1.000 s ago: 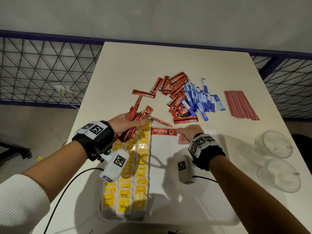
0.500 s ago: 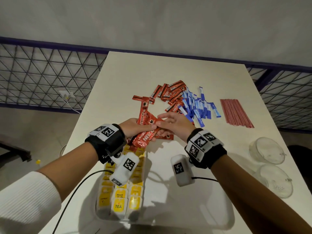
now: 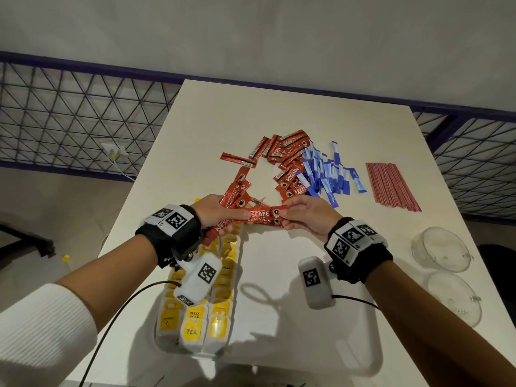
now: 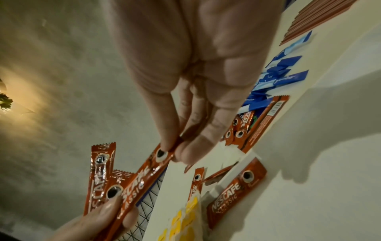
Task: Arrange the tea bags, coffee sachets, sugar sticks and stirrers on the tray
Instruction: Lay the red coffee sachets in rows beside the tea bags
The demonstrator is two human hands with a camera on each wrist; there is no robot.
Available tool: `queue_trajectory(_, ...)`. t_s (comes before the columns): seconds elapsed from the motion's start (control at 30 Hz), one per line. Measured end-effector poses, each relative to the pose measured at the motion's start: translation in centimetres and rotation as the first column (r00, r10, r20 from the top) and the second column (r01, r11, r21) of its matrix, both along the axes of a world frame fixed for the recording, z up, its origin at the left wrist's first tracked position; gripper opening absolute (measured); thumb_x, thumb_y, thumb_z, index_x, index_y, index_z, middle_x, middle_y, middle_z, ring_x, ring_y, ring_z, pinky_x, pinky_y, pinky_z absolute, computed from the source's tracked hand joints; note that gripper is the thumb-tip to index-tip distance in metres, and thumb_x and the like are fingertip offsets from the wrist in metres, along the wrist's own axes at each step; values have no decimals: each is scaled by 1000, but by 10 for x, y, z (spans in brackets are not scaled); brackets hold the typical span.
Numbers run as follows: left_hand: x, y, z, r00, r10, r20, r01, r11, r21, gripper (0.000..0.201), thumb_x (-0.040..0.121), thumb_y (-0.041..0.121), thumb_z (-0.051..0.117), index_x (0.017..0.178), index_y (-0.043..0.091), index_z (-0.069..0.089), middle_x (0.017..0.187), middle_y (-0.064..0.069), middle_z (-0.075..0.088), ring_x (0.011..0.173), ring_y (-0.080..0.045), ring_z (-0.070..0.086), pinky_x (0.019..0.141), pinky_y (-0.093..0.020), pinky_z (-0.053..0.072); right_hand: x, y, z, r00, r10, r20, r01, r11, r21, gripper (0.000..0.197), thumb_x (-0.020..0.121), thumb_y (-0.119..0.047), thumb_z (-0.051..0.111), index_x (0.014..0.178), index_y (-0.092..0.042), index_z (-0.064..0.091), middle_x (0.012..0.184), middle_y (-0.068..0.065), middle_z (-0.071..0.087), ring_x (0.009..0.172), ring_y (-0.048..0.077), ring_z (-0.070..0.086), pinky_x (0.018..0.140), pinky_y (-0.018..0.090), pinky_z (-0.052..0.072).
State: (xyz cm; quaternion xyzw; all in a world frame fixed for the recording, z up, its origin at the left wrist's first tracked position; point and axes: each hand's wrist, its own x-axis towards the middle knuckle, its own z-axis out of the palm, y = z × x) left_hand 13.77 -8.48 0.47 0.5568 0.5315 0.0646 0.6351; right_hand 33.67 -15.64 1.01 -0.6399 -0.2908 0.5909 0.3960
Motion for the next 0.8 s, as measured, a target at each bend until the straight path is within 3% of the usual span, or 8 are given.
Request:
queue_trajectory(0.13, 0, 1, -9, 998, 64, 18, -64, 998, 4, 14, 78, 21, 73, 80, 12, 62, 44, 0, 54, 36, -11, 43, 39, -18, 39, -1, -1, -10, 998, 60, 14, -60, 998, -33, 5, 86, 3, 58, 86, -1, 59, 73, 10, 59, 53, 7, 58, 57, 14, 54)
queue_trajectory(0.27, -1, 3, -15, 998, 70, 5, -70, 997, -17, 16, 80, 25, 71, 80, 13, 61, 48, -2, 51, 37, -12, 41, 40, -19, 37, -2, -5, -20, 999, 31, 27, -29, 997, -76, 11, 88, 5, 54, 80, -1, 59, 69, 9, 55, 49, 5, 56, 53, 12, 51)
queue_trajectory(0.33, -4, 6, -16, 995, 95, 22, -95, 995, -15, 16, 82, 25, 69, 83, 12, 60, 50, -1, 50, 37, -11, 42, 38, -19, 37, 1, -9, -25, 999, 3, 37, 2, 993, -115, 7, 87, 7, 54, 91, 5, 59, 74, 12, 57, 58, 10, 57, 54, 12, 52)
queue_trajectory(0.4, -9, 10, -17, 993, 113, 27, -113, 994, -9, 16, 83, 24, 68, 85, 12, 60, 51, -1, 50, 37, -9, 43, 36, -18, 37, 4, -14, -32, 998, -15, 57, 24, 987, -157, 20, 86, 7, 56, 106, 11, 57, 77, 13, 59, 65, 15, 56, 55, 13, 53)
queue_trajectory(0.47, -14, 14, -19, 993, 115, 2, -115, 993, -14, 15, 82, 25, 69, 83, 13, 60, 48, 2, 50, 38, -9, 43, 37, -18, 37, 6, -18, -37, 997, -32, 75, 46, 980, -195, 26, 86, 6, 57, 110, 14, 56, 77, 14, 60, 67, 17, 57, 57, 16, 54)
queue_trajectory(0.67, -28, 27, -20, 995, 101, -25, -102, 994, -35, 11, 83, 26, 68, 82, 17, 61, 44, 3, 49, 37, -10, 43, 39, -19, 37, 2, -22, -46, 994, -78, 72, 93, 967, -237, 26, 84, 8, 58, 109, 14, 57, 82, 18, 62, 70, 22, 61, 59, 19, 55)
queue_trajectory(0.8, -29, 35, -16, 998, 64, -23, -67, 986, -154, 12, 88, 22, 60, 86, 11, 56, 45, -1, 47, 35, -13, 41, 39, -20, 36, -3, -10, -55, 986, -109, 129, 140, 955, -262, 16, 83, 11, 58, 99, 11, 60, 76, 14, 62, 69, 21, 62, 63, 22, 56)
